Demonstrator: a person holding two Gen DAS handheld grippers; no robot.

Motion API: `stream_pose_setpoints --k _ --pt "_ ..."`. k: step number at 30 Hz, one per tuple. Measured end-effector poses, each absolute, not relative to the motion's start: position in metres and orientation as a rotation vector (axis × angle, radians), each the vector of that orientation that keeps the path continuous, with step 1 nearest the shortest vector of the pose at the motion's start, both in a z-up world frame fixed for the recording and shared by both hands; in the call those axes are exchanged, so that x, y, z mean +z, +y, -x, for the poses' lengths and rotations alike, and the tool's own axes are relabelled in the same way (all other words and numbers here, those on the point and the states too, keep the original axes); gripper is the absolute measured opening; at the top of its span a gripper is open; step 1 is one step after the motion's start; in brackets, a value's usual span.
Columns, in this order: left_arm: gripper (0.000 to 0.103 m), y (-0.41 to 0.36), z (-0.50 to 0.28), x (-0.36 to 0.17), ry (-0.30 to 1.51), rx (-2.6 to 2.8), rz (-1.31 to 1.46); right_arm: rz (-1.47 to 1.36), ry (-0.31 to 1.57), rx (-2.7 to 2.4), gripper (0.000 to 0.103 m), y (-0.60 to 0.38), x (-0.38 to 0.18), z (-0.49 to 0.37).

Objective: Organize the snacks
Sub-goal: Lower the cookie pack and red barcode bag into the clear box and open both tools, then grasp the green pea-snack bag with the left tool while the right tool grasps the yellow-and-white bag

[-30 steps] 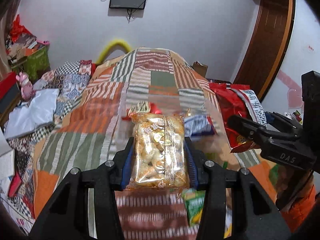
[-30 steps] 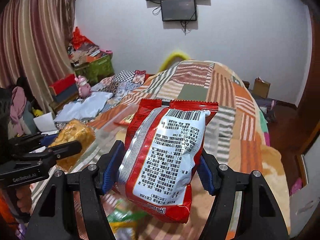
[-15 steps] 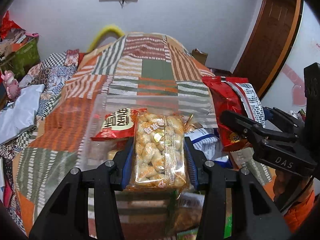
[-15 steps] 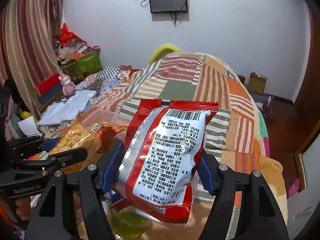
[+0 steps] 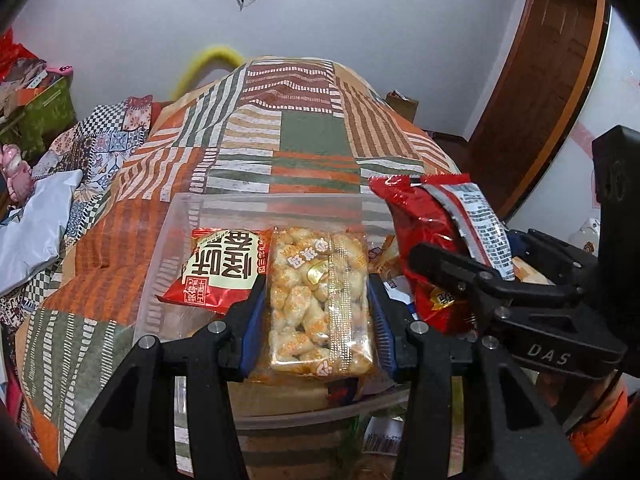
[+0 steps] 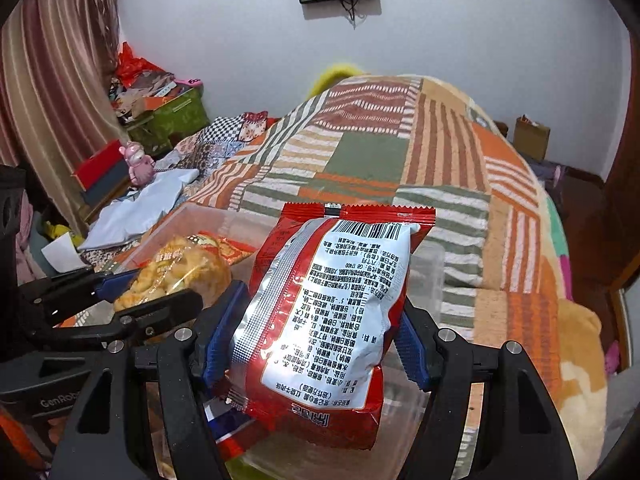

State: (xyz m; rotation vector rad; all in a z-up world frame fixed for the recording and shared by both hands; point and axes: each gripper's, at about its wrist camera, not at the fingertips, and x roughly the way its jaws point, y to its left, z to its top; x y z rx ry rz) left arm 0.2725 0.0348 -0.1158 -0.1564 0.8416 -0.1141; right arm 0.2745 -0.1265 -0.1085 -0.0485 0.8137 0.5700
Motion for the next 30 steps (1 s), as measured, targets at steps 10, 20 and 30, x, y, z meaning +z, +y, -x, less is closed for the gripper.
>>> stream_pose_setpoints --k 10,20,30 --pt "0.06 0.032 -0.259 -0.106 0.814 -0.099 0.131 0.055 0.832 0.562 0.068 -0.13 -0.102 -0.269" --pt "0.07 0.029 -0.219 -0.074 0.745 -0.087 0.078 0.143 0.771 0.526 0.077 -0.133 -0.08 -0.242" --pt "0.071 0.032 -0.177 -0.061 0.731 -0.076 0.07 0.153 0.741 0.526 0.085 -0.141 -0.065 -0.208"
